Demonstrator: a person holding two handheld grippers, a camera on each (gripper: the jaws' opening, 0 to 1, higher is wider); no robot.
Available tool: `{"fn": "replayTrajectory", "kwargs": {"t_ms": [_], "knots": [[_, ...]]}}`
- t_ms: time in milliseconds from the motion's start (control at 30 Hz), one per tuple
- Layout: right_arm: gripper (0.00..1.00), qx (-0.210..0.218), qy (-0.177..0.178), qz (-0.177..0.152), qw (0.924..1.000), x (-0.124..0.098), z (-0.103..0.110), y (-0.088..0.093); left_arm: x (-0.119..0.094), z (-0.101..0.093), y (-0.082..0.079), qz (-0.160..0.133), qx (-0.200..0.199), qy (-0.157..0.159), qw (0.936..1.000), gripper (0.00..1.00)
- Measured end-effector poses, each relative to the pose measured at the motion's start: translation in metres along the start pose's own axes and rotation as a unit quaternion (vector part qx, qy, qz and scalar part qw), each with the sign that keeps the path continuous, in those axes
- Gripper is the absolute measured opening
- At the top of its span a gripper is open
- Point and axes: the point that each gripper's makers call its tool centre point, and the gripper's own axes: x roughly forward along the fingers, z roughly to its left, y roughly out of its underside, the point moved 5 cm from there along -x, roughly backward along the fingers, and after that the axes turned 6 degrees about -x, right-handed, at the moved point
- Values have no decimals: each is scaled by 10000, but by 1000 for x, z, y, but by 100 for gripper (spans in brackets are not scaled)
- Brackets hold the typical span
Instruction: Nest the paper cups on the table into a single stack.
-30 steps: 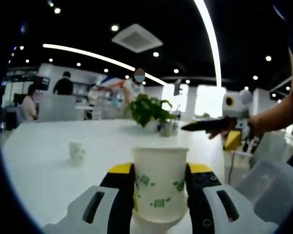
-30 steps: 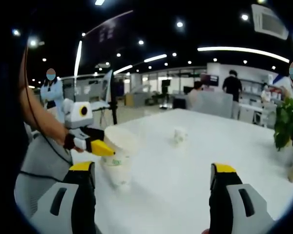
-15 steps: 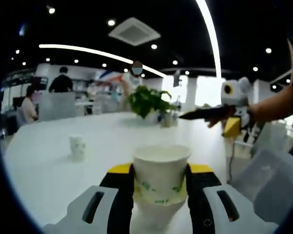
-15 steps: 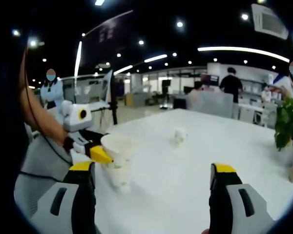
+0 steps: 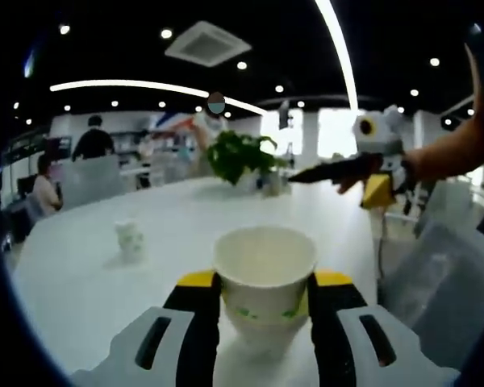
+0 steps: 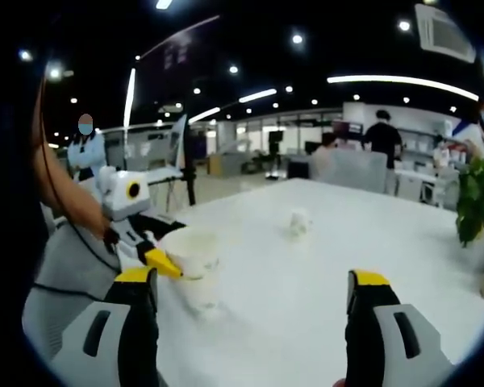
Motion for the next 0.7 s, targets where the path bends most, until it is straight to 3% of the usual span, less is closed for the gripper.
{"fn": "replayTrajectory", "kwargs": {"t_ms": [267,367,500,700], "knots": [[96,17,-8,-16,10000,2,0,1,-7,7,-4,46,-146,-64,9999,44],[96,23,1,-40,10000,4,-1,0,-12,11,-14,-63,-212,-81,9997,51],[96,4,-3,-73,10000,7,-3,-3,-21,18,-25,-103,-264,-179,9994,71],[96,-34,15,-150,9999,11,-7,-9,-38,41,-37,-147,-274,-441,9985,83]]}}
